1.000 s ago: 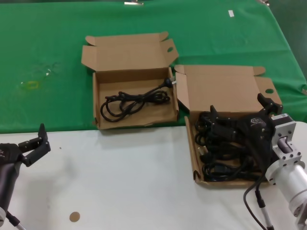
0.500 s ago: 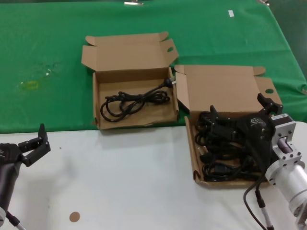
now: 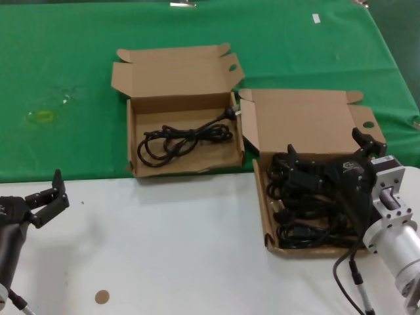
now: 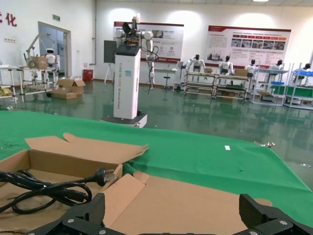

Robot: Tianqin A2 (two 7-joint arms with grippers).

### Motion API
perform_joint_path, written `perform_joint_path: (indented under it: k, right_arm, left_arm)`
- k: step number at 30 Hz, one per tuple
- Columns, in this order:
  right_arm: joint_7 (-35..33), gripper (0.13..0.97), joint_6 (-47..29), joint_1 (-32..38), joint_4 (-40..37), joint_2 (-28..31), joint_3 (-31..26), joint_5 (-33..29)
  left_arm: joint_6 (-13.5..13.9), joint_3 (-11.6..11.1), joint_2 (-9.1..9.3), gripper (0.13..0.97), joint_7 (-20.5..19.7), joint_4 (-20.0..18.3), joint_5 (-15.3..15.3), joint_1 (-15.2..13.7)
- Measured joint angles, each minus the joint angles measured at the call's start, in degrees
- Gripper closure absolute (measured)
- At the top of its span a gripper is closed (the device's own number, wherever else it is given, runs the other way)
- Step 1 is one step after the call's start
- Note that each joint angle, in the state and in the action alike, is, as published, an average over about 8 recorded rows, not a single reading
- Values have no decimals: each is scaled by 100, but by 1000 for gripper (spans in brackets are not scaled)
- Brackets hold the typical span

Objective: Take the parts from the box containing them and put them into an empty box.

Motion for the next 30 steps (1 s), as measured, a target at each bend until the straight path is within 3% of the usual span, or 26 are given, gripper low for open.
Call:
perform_joint_path:
  k: [30]
  right_arm:
    - [0, 129, 0, 0, 0, 0, 0, 0]
  left_arm:
    - [0, 0, 0, 132, 0, 0, 0, 0]
